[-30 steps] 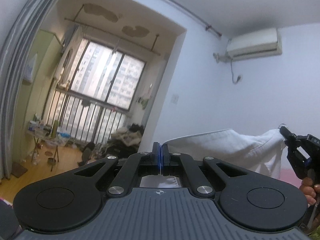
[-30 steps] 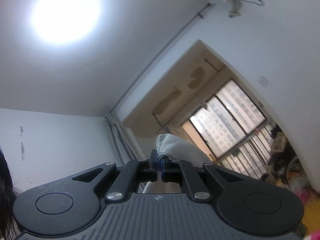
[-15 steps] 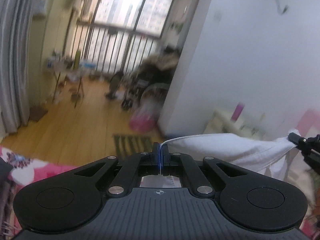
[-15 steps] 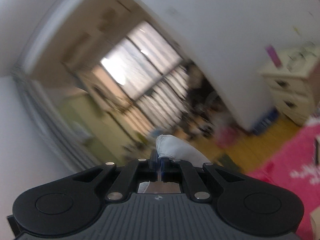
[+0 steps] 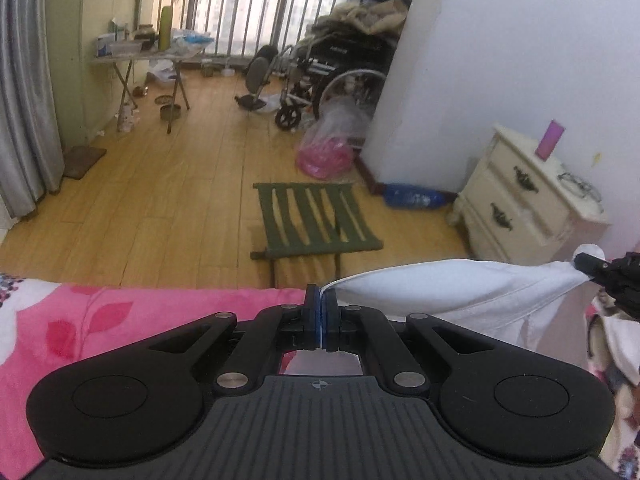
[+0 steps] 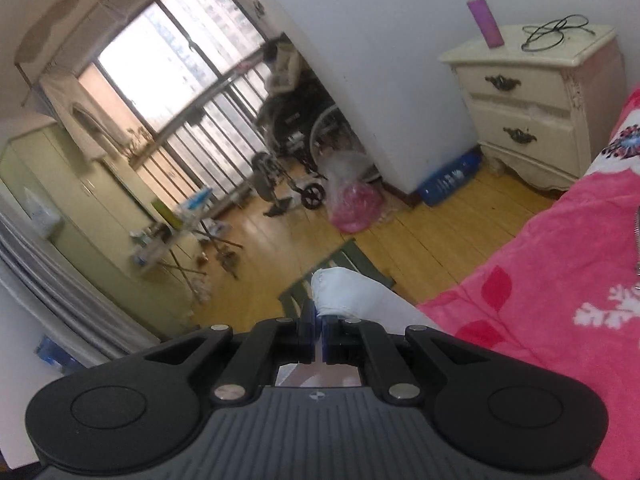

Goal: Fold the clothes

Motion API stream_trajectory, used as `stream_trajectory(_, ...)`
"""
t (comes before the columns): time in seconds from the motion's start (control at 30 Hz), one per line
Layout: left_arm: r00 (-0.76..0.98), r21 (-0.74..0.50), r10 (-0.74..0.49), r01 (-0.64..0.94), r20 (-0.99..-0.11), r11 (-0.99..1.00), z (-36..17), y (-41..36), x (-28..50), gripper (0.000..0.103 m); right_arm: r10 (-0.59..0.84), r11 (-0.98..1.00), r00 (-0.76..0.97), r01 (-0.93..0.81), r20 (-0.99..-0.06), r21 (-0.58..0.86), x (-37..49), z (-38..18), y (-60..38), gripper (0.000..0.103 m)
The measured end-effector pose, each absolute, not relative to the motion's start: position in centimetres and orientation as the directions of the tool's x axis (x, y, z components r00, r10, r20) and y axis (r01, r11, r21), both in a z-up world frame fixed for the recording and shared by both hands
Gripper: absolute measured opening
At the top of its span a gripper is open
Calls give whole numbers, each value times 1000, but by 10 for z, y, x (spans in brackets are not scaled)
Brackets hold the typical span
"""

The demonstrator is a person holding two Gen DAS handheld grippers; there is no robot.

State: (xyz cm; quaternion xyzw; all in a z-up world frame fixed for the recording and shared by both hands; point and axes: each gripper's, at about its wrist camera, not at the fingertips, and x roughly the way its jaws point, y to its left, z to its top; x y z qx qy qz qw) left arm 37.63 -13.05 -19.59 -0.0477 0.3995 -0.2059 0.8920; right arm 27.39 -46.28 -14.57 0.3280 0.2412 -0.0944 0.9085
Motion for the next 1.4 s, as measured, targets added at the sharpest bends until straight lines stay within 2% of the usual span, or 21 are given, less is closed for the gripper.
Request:
stream_trajectory(0.17,544,-237,-384,323,-746,916,-227,-144,406,1,-8,757,826,373,-564,536,311,-184,-471,3)
stream_trajectory(0.2,532,-235,-380,320,-757,918,-234,-146,411,3,17,735,804,392,-594,552,319,-198,-475,7)
stream_trajectory(0.23,512,-246,-371,296,-774,923,-240,-144,413,11,36,708,780,421,-625,566,324,-211,-479,14)
stream_trajectory(0.27,492,-257,-363,272,-791,927,-246,-141,414,14,58,677,750,455,-659,578,328,-224,-483,21)
stream_trajectory(0.33,469,-284,-355,215,-809,934,-252,-132,414,21,93,623,717,500,-691,602,326,-241,-492,43)
stream_trajectory(0.4,476,-342,-386,180,-791,922,-247,-116,408,30,113,578,710,522,-695,627,317,-250,-497,48)
stream_trajectory(0.43,477,-364,-401,172,-782,915,-244,-109,406,35,123,563,728,509,-674,652,310,-250,-499,56)
stream_trajectory(0.5,483,-395,-420,160,-768,905,-235,-94,404,36,128,555,757,481,-641,679,296,-245,-502,63)
stream_trajectory(0.7,531,-398,-410,143,-742,906,-195,-34,377,41,168,615,804,367,-571,698,254,-202,-500,63)
stream_trajectory(0.8,553,-379,-386,134,-738,916,-175,0,362,42,265,658,794,266,-547,705,238,-183,-475,63)
stream_trajectory(0.93,547,-285,-301,118,-781,951,-162,46,337,45,422,675,716,160,-556,720,231,-175,-417,63)
stream_trajectory(1.03,496,-242,-263,106,-828,964,-169,65,307,45,521,655,646,116,-558,747,224,-177,-368,61)
stream_trajectory(1.23,348,-325,-327,65,-879,943,-215,71,248,45,655,596,485,140,-580,791,207,-197,-268,54)
stream_trajectory(1.4,233,-246,-305,249,-923,937,-241,42,212,45,662,682,360,77,-658,728,206,-197,-196,50)
